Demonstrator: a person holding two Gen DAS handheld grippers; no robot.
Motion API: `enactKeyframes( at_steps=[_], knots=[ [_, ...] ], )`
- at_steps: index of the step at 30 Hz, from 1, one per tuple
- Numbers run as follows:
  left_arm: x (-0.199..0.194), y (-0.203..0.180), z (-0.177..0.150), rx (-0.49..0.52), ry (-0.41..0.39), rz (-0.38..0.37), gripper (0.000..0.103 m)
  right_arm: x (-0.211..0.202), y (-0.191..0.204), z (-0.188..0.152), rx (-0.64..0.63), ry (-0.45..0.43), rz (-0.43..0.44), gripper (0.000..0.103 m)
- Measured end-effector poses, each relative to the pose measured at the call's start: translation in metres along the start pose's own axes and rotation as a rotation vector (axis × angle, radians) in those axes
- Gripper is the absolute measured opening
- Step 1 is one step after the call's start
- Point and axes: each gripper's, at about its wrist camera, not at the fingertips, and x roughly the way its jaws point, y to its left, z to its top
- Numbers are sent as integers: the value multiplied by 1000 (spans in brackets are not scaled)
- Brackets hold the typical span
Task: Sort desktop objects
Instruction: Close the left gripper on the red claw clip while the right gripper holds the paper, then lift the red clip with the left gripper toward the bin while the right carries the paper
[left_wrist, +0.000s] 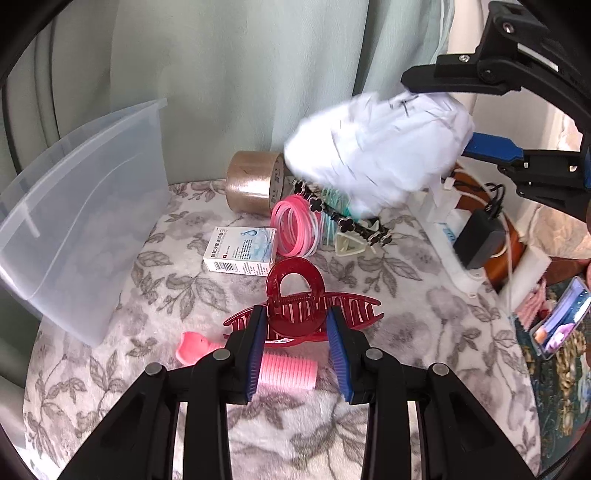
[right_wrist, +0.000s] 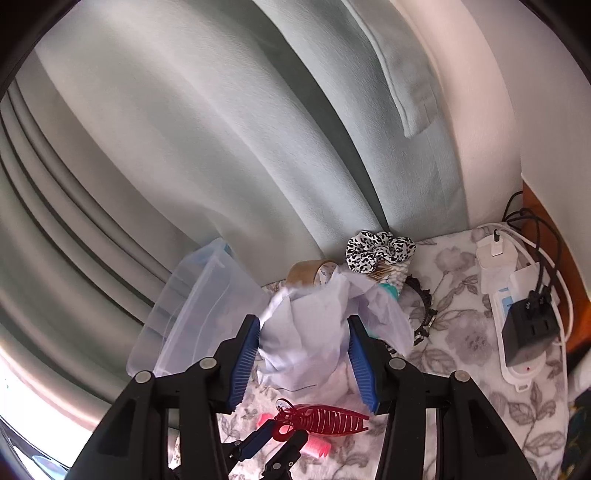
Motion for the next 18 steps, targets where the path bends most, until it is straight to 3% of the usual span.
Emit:
enactKeyframes(
  at_steps=[18],
  knots=[
    [-70,43,1,-99,-113,-78,35,-36,68,-4,-65,-49,-29,47]
  ],
)
